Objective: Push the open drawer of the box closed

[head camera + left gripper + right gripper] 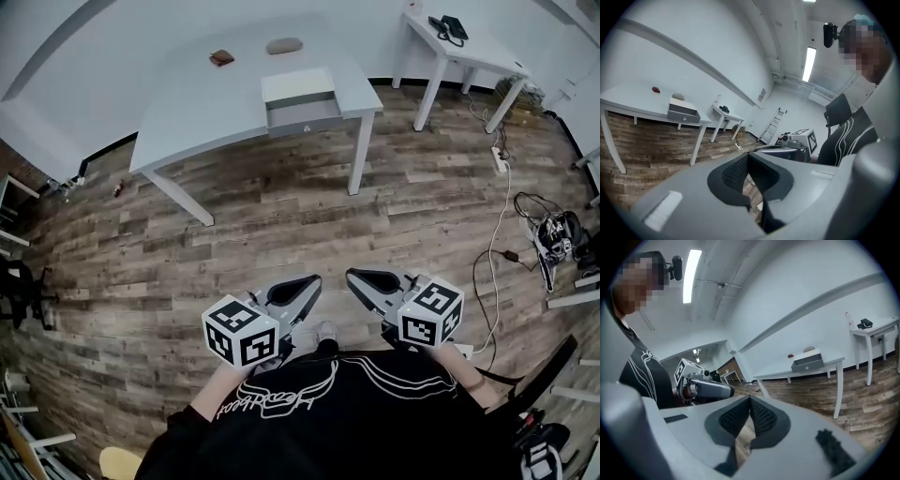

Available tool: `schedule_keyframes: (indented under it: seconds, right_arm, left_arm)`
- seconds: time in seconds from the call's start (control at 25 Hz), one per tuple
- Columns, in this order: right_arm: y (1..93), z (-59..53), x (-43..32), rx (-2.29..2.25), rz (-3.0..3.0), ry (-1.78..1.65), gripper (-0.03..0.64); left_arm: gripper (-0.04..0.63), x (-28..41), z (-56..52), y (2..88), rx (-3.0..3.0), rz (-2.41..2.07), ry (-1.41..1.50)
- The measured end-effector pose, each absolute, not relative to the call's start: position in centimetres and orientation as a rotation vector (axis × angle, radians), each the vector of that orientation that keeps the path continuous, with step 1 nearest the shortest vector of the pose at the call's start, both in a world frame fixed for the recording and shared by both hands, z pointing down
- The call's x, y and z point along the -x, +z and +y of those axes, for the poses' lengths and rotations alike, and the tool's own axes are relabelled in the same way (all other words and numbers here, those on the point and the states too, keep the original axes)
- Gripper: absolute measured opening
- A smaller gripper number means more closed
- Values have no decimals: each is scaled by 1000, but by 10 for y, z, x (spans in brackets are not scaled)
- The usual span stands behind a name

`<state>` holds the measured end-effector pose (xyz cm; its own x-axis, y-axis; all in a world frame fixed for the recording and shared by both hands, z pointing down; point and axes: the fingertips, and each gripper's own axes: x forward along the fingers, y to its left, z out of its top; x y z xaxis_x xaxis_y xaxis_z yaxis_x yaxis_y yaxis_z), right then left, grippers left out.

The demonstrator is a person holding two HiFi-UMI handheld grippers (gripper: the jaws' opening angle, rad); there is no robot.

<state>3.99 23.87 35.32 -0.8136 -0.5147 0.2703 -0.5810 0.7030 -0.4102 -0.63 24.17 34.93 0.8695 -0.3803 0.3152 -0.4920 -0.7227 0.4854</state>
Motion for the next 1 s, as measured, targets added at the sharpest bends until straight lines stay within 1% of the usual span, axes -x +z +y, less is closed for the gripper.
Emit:
schedule_keyframes:
  seconds: [0.12, 0.24, 0.52, 0.76, 1.0]
  right_arm:
    - [346, 186, -23, -912, -2790, 714, 9]
    - [343, 156, -15, -926, -2786, 666, 9]
    - [353, 120, -26, -1021, -2736, 630, 9]
    - [370, 86, -32, -1015, -2705, 623, 9]
    - [387, 22, -27, -983, -2693, 630, 9]
  left_arm:
    - [8, 17, 194, 353, -2454, -620, 268]
    - [8, 24, 164, 356, -2453, -618, 262]
    - [8, 30, 126, 353, -2478, -622, 250]
    - [8, 31, 96, 362, -2467, -653, 236]
    - [8, 39, 46, 375, -2423, -693, 238]
